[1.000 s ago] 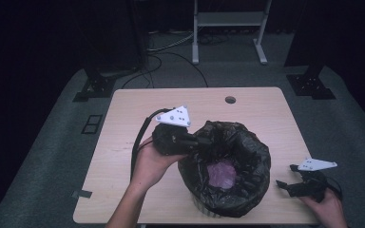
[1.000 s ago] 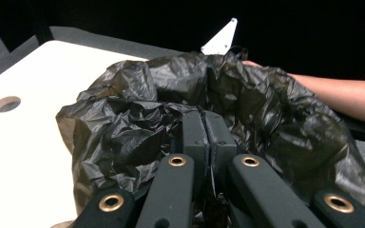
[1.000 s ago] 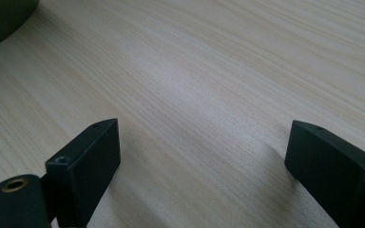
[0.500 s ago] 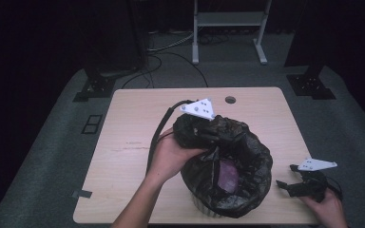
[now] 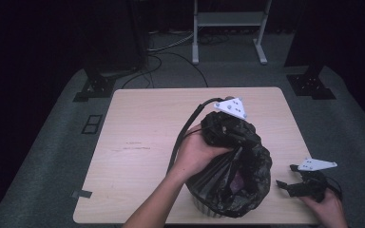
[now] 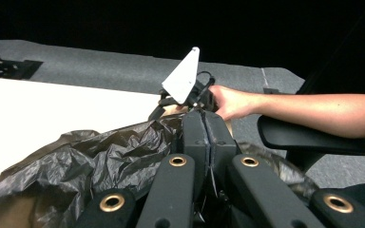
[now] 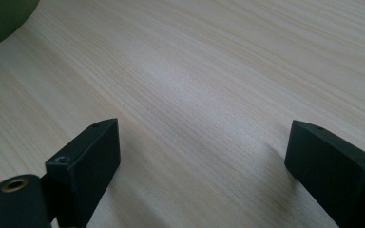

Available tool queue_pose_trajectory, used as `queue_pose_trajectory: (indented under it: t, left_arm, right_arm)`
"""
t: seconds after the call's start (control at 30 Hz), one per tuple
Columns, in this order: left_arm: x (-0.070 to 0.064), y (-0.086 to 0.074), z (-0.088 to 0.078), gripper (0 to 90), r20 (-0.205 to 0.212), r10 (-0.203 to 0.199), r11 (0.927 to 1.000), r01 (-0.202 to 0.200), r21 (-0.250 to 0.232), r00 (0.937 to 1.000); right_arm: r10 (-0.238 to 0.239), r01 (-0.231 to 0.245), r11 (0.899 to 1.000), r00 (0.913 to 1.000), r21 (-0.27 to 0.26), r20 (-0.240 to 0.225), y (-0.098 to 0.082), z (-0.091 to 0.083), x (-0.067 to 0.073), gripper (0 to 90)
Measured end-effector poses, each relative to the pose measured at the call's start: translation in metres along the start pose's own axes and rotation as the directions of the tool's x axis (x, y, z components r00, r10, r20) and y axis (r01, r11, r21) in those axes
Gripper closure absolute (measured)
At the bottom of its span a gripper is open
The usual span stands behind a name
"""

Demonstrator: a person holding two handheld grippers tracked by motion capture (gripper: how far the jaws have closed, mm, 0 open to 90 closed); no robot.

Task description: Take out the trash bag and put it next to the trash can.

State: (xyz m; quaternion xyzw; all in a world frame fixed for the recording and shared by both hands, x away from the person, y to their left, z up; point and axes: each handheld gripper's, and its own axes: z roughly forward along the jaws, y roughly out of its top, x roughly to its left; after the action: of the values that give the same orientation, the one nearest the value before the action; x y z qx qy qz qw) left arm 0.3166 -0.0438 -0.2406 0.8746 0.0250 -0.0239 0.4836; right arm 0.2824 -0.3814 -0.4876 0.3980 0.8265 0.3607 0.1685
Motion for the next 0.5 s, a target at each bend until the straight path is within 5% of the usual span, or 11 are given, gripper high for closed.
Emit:
queue_pose_trajectory:
  t: [0.5]
  left_arm:
    - [-0.005,0.028,0.047,88.8,0.066,0.034,0.9968,-0.039,0.070,0.9972]
  right_arm:
    - [0.001,-0.001,1.000,1.0000,0.000,0.000,0.000,0.000,0.000,10.2]
